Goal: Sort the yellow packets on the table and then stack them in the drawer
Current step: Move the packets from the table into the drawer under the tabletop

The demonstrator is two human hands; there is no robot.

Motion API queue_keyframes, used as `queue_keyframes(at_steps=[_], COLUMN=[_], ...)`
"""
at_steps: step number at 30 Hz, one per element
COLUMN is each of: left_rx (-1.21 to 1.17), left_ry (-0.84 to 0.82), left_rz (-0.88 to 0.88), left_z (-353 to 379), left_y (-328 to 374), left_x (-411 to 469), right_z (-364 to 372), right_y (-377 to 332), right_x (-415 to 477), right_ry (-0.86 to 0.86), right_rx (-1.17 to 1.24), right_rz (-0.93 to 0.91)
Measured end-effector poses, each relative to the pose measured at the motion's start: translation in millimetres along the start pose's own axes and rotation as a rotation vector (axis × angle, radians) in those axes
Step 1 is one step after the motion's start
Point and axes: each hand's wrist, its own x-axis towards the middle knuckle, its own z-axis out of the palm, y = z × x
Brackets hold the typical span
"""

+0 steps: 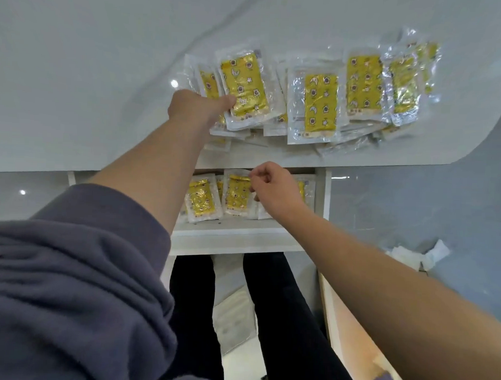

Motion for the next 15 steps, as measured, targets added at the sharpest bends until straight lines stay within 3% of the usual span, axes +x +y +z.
queue_keyframes(at_steps=[7, 13, 15], left_rx=[-0.247, -0.176, -0.114], left_ry=[-0.131, -0.201, -0.257], left_rz=[0.037, 0.001, -0.004], left_z=[-10, -56, -65], left_y=[-23, -78, -93], left_x=[-3, -15, -17], right_z=[1, 1, 4], right_y=[6, 2, -6], right_x=[3, 6, 7], right_ry=[-0.095, -0.228, -0.289], right_rx=[0.113, 0.675, 0.734], right_rz=[0.063, 0.219, 0.197])
